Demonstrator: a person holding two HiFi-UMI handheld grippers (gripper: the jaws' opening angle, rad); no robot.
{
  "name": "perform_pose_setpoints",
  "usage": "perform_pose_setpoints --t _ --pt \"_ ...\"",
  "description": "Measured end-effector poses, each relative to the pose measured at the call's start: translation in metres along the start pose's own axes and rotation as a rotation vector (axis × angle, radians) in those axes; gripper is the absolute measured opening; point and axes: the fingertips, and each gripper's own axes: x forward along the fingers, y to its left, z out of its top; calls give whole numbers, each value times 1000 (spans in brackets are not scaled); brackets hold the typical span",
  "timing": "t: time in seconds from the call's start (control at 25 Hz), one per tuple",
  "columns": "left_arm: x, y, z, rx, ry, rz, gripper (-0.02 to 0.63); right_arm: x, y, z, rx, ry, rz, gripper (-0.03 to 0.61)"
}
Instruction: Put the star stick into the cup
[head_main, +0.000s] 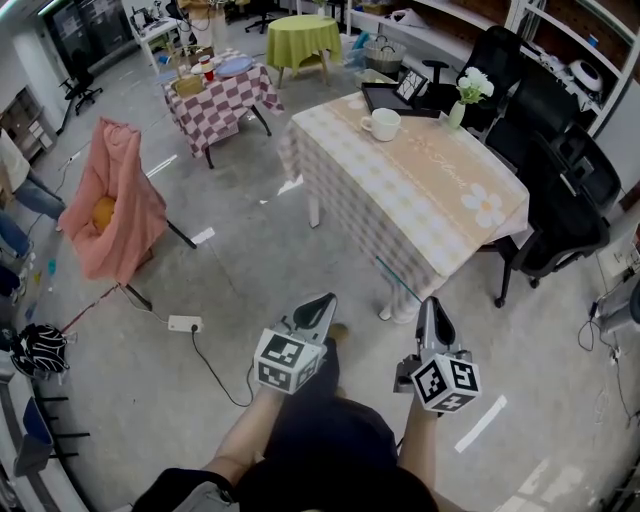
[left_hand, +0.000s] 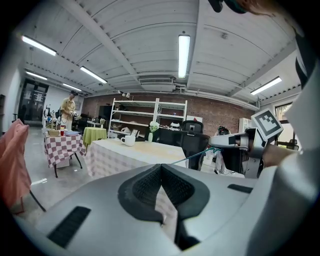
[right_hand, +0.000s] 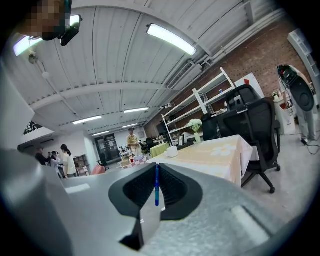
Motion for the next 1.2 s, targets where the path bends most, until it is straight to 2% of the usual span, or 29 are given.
perform_pose_setpoints --t 0.52,1.2 --pt "46 38 21 -8 2 32 11 63 -12 16 -2 4 25 17" --pt "117 77 60 -5 -2 3 11 143 -36 46 2 2 5 17"
